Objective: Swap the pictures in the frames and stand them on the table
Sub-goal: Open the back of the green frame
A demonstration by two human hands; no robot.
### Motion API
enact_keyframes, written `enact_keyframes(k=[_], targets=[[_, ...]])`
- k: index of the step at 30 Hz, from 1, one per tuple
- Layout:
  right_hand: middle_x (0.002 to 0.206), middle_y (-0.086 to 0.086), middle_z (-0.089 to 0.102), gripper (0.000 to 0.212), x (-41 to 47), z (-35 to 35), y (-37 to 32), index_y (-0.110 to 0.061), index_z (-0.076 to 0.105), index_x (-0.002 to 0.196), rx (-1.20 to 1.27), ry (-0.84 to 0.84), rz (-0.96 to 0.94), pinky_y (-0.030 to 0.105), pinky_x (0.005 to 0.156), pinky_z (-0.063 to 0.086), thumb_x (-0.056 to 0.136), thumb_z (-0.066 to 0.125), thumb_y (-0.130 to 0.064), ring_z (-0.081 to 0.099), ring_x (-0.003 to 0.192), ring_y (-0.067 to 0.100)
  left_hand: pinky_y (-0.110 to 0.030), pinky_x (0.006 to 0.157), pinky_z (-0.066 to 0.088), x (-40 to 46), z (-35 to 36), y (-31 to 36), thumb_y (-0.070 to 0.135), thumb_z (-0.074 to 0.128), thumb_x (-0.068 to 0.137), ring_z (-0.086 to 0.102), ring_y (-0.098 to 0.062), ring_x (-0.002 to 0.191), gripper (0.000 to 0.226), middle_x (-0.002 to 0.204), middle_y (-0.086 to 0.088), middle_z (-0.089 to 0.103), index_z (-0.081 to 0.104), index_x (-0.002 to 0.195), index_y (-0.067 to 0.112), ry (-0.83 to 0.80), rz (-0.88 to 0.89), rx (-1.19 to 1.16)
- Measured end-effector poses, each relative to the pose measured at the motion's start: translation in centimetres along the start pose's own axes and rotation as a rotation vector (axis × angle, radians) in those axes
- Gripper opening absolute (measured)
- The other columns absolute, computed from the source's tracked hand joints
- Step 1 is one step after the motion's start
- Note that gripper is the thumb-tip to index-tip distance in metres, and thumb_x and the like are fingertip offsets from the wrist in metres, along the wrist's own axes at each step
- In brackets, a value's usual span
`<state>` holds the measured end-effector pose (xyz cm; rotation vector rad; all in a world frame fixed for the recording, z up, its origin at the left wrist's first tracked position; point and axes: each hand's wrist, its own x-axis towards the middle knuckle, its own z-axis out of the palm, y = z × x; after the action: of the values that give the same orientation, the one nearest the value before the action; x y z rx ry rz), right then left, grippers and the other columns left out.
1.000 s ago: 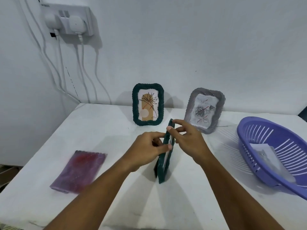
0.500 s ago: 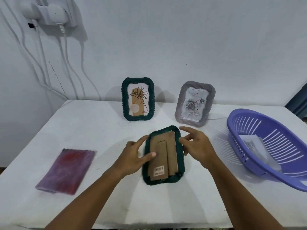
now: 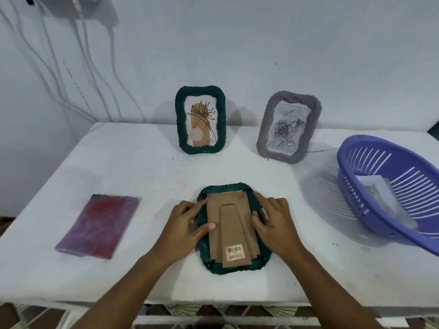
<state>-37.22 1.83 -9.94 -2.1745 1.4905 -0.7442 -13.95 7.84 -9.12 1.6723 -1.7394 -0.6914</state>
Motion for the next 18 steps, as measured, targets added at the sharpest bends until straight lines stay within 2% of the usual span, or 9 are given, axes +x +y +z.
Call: enact_keyframes(k=[3, 7, 12, 15, 18], targets=[[0.099, -0.004, 0.058, 0.053, -0.5, 0.0, -0.1, -0.02, 0.05, 0.134, 0.007, 0.038, 0.02, 0.03, 0.087, 0.041, 0.084, 0.044, -0.032, 0.04, 0.1, 0.014, -0.006, 0.086, 0.031, -0.1, 0.3, -0.1, 0.072, 0.044, 0.073, 0.039, -0.004, 0.104, 0.073, 0.107, 0.012, 0.045, 0.047, 0.135, 0.033, 0.031, 0.002, 0.04], [0.11, -0.003, 0.053, 0.052, -1.0, 0.0, -0.3, -0.022, 0.053, 0.129, 0.007, 0.043, 0.013, 0.037, 0.092, 0.043, 0.078, 0.049, -0.028, 0.041, 0.105, 0.014, -0.01, 0.087, 0.033, 0.0, 0.4, -0.4, 0.067, 0.049, 0.073, 0.04, -0.004, 0.106, 0.067, 0.107, 0.011, 0.046, 0.053, 0.129, 0.031, 0.059, 0.011, 0.027], [0.136, -0.009, 0.045, 0.045, -0.3, -0.4, -0.4, -0.03, 0.052, 0.124, 0.028, 0.013, -0.024, 0.033, 0.102, 0.034, 0.083, 0.044, -0.047, 0.035, 0.121, 0.01, -0.009, 0.093, 0.028, 0.4, 0.7, -0.4, 0.061, 0.05, 0.075, 0.033, -0.004, 0.116, 0.055, 0.122, 0.014, 0.038, 0.057, 0.12, 0.03, 0.106, 0.039, 0.034], [0.139, -0.013, 0.044, 0.046, 0.5, -0.4, -0.1, -0.033, 0.048, 0.127, -0.066, -0.04, -0.083, 0.032, 0.1, 0.033, 0.086, 0.048, -0.052, 0.036, 0.121, 0.01, -0.024, 0.1, 0.029, 1.2, 0.7, -0.2, 0.06, 0.046, 0.076, 0.029, -0.007, 0.121, 0.056, 0.134, 0.014, 0.04, 0.055, 0.121, 0.028, 0.098, 0.047, 0.121], [0.135, -0.012, 0.047, 0.05, 1.1, -0.5, 0.0, -0.031, 0.05, 0.127, -0.098, -0.059, -0.101, 0.034, 0.097, 0.038, 0.084, 0.044, -0.057, 0.039, 0.116, 0.011, -0.033, 0.103, 0.033, 1.8, 0.7, -0.3, 0.058, 0.045, 0.076, 0.034, -0.011, 0.12, 0.057, 0.133, 0.011, 0.046, 0.055, 0.122, 0.027, 0.099, 0.049, 0.171]])
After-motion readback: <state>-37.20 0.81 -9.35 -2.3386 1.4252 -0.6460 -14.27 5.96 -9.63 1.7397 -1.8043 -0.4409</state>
